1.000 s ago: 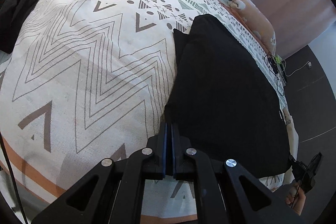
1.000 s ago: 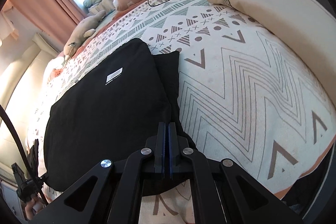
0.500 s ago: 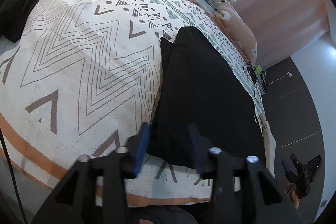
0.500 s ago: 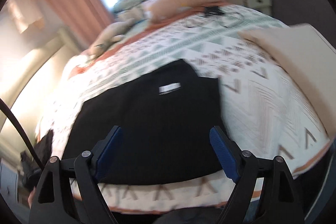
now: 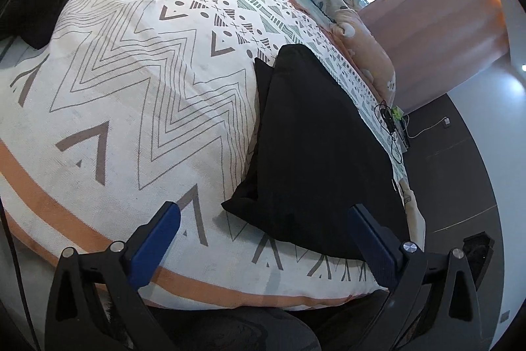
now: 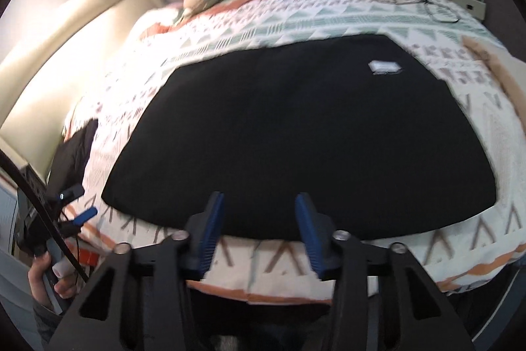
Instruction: Fold large clothes
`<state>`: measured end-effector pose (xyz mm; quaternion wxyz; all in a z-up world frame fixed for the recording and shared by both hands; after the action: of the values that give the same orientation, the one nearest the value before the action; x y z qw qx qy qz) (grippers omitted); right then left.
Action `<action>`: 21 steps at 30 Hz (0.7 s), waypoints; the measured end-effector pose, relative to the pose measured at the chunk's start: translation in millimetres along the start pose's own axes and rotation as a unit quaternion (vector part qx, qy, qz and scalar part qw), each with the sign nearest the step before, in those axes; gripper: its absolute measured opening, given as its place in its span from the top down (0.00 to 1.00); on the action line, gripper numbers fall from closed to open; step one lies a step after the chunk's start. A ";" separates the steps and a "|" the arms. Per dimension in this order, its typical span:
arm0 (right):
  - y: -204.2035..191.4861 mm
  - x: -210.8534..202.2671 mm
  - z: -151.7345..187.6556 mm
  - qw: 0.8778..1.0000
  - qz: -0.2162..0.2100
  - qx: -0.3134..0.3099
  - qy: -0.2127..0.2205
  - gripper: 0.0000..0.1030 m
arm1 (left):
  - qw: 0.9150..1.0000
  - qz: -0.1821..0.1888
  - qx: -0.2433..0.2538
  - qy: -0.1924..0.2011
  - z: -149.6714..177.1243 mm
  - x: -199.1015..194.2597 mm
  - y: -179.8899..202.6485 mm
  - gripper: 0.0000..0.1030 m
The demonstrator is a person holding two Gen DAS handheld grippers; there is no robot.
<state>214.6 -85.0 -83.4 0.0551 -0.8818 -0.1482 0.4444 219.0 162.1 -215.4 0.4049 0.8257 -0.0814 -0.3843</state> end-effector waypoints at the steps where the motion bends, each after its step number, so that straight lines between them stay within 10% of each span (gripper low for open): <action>1: -4.9 7.3 2.1 1.000 -0.001 -0.005 -0.009 0.71 | 1.000 0.005 -0.003 -0.002 0.3 0.5 -1.4 0.11; 5: -20.5 32.2 0.9 0.999 0.015 -0.035 -0.034 0.76 | 0.999 -0.004 -0.019 -0.026 3.6 10.1 -10.2 0.41; 21: -31.5 123.2 -46.6 0.996 0.060 -0.020 -0.063 0.80 | 0.996 -0.015 -0.070 -0.047 1.0 34.9 -16.6 0.55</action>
<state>314.3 -15.2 -142.8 0.0017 -0.8602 -0.1071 0.4986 239.5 156.8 -247.8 0.4516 0.7776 -0.0608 -0.4333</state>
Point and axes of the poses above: each gripper's, at about its wrist camera, not at the fingertips, and x roughly the way its jaws point, y to its right, z to its underside, the point moved 4 cm from there along x, roughly the way its jaws point, and after that the axes turned 6 degrees about z, right-handed, at the moved point
